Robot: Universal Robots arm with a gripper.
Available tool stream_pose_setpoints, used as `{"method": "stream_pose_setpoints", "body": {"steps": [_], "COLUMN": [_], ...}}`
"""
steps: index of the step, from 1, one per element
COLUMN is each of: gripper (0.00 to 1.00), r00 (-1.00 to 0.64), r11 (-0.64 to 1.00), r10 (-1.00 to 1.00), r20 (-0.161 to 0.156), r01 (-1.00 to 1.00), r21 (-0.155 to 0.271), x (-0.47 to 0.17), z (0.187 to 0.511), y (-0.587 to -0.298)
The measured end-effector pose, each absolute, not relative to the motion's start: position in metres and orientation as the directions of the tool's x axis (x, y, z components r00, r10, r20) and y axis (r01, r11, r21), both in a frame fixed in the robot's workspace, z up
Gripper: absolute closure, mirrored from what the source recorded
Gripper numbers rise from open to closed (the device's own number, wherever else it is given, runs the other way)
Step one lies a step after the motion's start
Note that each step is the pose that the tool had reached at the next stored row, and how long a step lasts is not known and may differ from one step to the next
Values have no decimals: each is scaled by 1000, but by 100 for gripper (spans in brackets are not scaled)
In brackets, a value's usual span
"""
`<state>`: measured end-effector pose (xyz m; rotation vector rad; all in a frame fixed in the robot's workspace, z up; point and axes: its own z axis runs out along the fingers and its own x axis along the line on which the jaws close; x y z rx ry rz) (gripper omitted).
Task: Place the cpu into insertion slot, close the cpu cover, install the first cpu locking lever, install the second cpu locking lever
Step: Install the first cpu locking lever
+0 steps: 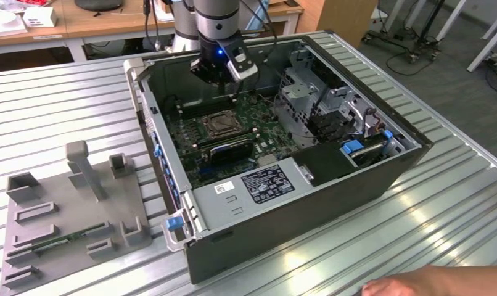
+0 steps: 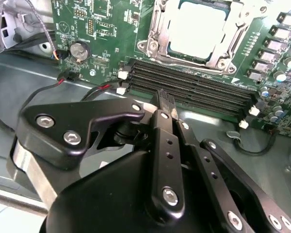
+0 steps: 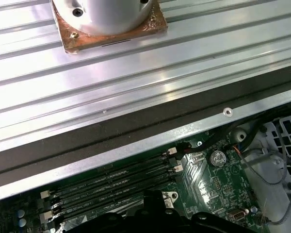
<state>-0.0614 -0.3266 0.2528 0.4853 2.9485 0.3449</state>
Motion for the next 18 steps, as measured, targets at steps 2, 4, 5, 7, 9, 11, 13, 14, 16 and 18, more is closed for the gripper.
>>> {"method": "stream_pose_setpoints", "body": {"steps": [2,4,5,7,9,11,13,14,16,18], "gripper": [89,89,89,89,89,89,89,89,89,89], "r00": [-939,-939,-939,-939,-939,-939,-940,-940,-944,-950], "r11": [922,922,922,922,929,936,942,942,947,953], "r10": [330,330,330,330,327,323,319,317,305,288], "r20": [-94,-94,-94,-94,-104,-115,-125,-125,-126,-121], "r01": [300,300,300,300,300,300,299,297,287,272], "r21": [245,245,245,244,217,183,156,154,147,135], "x": [-61,-61,-61,-61,-61,-61,-61,-61,-61,-61], "z": [253,253,253,253,253,253,253,253,253,252], "y": [-327,-327,-327,-327,-327,-327,-327,-327,-327,-327]}}
